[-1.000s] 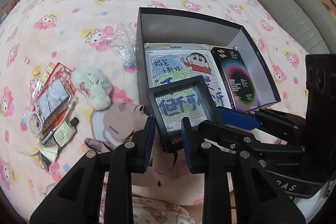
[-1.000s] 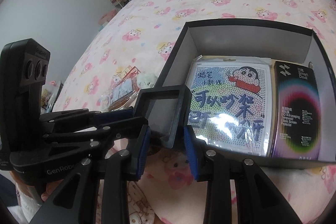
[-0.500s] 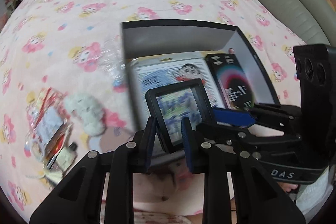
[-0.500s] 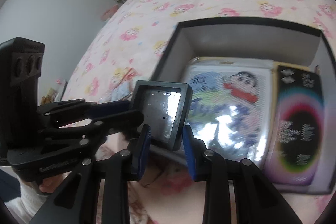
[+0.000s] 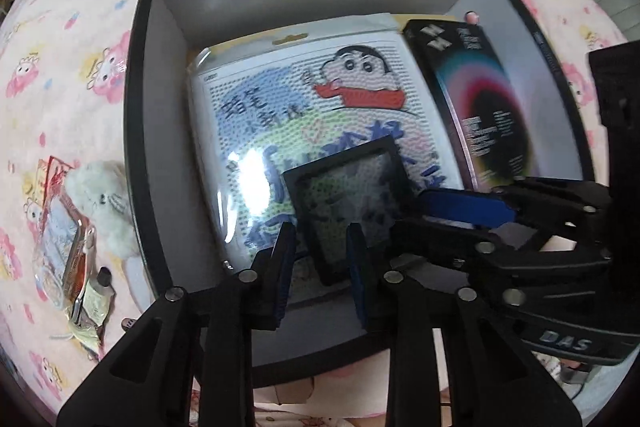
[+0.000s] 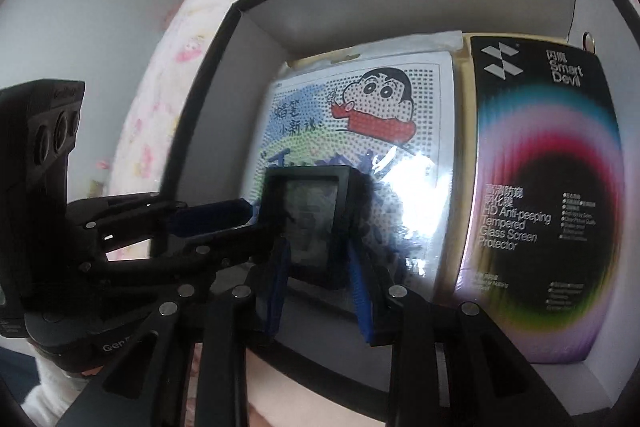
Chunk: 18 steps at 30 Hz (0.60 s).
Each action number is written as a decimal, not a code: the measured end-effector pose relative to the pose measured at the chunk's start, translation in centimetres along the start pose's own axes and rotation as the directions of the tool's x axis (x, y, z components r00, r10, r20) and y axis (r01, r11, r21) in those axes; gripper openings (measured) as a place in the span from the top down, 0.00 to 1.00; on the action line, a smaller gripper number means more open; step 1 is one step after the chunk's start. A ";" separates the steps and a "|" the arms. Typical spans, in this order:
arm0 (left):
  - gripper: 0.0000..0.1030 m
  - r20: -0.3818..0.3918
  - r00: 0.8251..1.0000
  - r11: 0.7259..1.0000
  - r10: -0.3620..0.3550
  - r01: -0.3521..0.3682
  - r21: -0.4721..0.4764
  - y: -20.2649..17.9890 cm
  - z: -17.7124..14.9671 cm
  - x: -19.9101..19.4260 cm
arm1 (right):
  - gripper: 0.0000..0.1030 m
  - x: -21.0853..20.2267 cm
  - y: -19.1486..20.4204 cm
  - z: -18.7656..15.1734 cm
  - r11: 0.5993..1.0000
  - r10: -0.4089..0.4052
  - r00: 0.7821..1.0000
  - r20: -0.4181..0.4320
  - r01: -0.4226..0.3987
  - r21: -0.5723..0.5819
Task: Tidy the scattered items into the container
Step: 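Lower the mirror into the box beside the bead kit and open the right gripper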
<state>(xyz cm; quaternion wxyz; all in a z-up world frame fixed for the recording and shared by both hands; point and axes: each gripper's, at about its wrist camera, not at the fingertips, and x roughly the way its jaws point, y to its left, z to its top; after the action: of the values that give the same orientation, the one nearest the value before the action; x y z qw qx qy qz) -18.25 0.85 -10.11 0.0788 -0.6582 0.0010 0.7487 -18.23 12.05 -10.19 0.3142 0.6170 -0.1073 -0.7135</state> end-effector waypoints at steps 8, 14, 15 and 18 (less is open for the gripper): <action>0.75 0.153 0.982 0.994 -0.109 0.104 0.039 -1.9 0.2 -2.4 | 0.74 -4.1 0.8 -0.1 0.943 -0.317 0.922 0.222 0.331 -0.026; 0.80 0.132 0.981 0.989 -0.145 0.140 0.045 -3.8 1.7 -0.3 | 0.74 -4.5 -0.3 0.2 0.901 -0.426 0.873 0.237 0.434 0.022; 0.80 0.116 0.983 0.989 -0.144 0.141 0.032 -3.9 1.7 0.2 | 0.74 -4.5 -0.6 0.2 0.900 -0.430 0.874 0.228 0.435 0.031; 0.80 0.095 0.992 0.996 -0.088 0.086 0.022 -3.9 1.9 0.8 | 0.73 -4.7 -1.5 0.4 0.915 -0.404 0.891 0.209 0.399 0.069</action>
<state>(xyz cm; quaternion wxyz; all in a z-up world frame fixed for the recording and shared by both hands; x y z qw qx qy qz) -19.75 4.96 -10.25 0.1172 -0.6202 -0.0248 0.7752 -18.90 15.83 -7.13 0.1390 0.5474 -0.0200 -0.8250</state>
